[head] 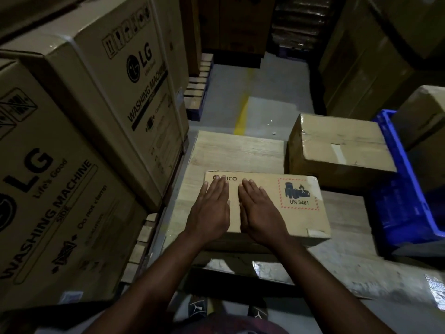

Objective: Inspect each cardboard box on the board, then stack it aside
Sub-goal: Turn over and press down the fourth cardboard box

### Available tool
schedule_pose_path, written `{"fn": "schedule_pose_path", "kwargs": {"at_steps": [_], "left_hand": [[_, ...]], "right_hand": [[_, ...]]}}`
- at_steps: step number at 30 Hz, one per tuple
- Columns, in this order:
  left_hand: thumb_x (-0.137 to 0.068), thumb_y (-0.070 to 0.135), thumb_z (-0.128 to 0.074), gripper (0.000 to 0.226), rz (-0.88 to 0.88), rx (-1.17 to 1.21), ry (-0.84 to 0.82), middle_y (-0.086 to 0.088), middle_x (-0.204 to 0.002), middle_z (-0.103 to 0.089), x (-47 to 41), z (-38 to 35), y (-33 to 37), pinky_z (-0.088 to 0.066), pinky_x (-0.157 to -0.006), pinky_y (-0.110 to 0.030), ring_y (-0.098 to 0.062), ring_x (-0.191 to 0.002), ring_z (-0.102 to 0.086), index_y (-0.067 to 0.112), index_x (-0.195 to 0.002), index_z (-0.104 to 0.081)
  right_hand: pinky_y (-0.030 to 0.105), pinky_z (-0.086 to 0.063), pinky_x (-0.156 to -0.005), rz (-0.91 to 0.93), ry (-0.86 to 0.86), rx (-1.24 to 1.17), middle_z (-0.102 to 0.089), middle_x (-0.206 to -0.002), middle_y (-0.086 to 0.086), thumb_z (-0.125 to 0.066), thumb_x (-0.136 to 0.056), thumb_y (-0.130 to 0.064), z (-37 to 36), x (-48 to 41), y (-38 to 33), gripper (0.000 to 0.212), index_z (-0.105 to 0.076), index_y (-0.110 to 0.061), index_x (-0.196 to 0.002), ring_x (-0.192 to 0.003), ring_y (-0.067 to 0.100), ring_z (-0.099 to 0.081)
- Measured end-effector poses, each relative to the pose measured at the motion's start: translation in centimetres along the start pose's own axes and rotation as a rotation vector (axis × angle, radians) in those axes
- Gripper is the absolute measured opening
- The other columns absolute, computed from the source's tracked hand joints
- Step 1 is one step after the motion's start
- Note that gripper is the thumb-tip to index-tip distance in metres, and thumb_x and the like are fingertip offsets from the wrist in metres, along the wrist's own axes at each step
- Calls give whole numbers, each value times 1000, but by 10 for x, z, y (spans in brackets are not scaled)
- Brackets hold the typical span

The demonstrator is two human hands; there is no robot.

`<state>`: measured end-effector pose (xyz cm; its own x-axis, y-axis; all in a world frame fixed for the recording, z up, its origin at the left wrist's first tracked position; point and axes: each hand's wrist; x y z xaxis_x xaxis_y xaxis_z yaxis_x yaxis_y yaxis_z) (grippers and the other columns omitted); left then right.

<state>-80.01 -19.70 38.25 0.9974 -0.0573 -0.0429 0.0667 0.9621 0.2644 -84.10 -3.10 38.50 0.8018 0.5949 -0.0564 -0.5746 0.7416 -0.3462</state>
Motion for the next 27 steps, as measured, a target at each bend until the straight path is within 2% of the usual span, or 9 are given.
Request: {"fn": "schedule_pose_path", "kwargs": {"at_steps": [3, 6, 11, 14, 17, 21, 24, 27], "left_hand": [[-102, 32, -18, 61, -52, 49, -20, -6, -167, -10, -4, -2, 19, 3, -125, -34, -15, -154, -1, 7, -158, -17], [-102, 33, -12, 62, -73, -20, -16, -8, -165, -16, -6, -8, 29, -2, -124, -35, -18, -154, -8, 6, -157, -22], [-102, 35, -12, 63, -78, -47, -27, -8, -165, -19, -8, -12, 25, -7, -124, -35, -19, -153, -11, 6, -156, -25], [-101, 35, -12, 63, -70, -65, -24, -9, -164, -20, -7, -11, 27, -9, -124, -36, -19, -153, -12, 6, -156, -25], [-102, 34, -11, 62, -35, -26, -32, -7, -166, -12, -9, -6, 34, 1, -124, -33, -16, -154, -5, 7, -157, -19], [-108, 27, -26, 53, -33, 66, -8, -5, -167, -10, -25, 4, 59, 9, -122, -31, -15, -154, -3, 9, -158, -19], [-108, 30, -27, 54, -82, 87, 10, -5, -167, -11, -36, 3, 82, 12, -120, -28, -13, -154, -3, 10, -158, -19], [-108, 30, -25, 56, -95, 84, -52, -4, -167, -6, -41, -9, 96, 13, -119, -27, -13, -153, 2, 11, -159, -12]], "right_hand": [[39, -12, -124, -81, 23, 37, -27, -162, 16, -31, -101, -27, 5, 13, 17, 58, -34, -2, -154, -152, 30, -22], [42, -14, -124, -127, 37, 74, -26, -163, 13, -22, -104, -33, 8, 24, 28, 59, -33, -6, -155, -153, 26, -20], [41, -6, -126, -143, 23, 90, -15, -167, 8, -16, -106, -36, 8, 27, 27, 60, -22, -10, -159, -155, 21, -9], [43, -8, -126, -139, 19, 89, -18, -166, 9, -12, -104, -37, 8, 27, 27, 63, -24, -9, -158, -155, 22, -11], [41, -7, -127, -111, -5, 31, -15, -167, 8, -13, -105, -36, 15, 27, 33, 61, -22, -10, -159, -155, 20, -9], [29, -3, -122, -120, -2, -55, -16, -167, 7, -21, -103, -34, 34, 34, 49, 61, -25, -10, -158, -155, 20, -11], [35, -6, -126, -148, -6, -19, -19, -166, 10, -25, -101, -32, 41, 39, 75, 62, -26, -7, -158, -155, 23, -12], [43, -14, -126, -170, 3, 31, -21, -165, 12, -27, -102, -31, 41, 45, 95, 61, -26, -7, -158, -155, 24, -14]]}}
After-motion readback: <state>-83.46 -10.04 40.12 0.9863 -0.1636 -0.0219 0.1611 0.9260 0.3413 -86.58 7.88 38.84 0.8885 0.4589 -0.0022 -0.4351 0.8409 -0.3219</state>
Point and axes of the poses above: each hand's wrist, its own x-axis away from the middle knuckle, its own z-axis out of the back of the hand, y = z × x
